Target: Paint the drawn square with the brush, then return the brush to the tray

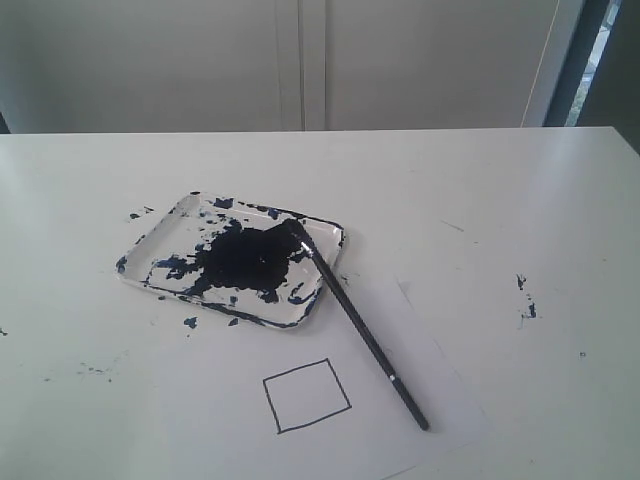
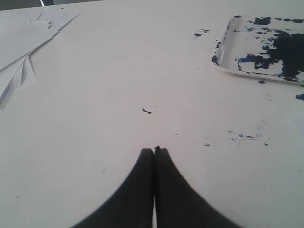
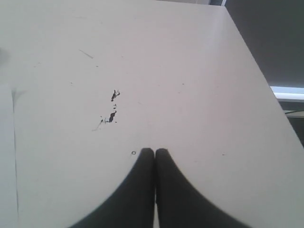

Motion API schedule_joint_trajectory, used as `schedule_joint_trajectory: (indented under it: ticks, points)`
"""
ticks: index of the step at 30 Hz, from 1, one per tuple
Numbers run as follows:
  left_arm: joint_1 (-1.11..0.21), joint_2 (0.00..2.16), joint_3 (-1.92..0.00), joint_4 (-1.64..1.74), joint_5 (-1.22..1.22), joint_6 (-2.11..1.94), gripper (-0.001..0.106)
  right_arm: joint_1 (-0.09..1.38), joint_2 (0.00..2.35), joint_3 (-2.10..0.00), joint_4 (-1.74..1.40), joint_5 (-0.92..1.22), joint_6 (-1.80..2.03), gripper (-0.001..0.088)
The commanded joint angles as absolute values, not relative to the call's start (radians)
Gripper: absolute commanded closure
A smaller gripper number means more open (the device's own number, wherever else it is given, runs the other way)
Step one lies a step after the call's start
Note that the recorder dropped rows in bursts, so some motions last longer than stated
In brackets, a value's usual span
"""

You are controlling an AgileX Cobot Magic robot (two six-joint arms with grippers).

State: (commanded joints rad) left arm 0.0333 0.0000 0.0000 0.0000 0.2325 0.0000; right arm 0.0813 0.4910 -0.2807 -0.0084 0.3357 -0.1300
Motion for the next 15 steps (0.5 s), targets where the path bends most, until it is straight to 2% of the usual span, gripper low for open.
schedule_joint_trajectory:
  ticks: [15]
  points:
    - [0.033,0.000,0.000,0.000,0.233,0.000,0.105,0.081,0.716,-0.526,-0.008,0.336,-0.130,0.0868]
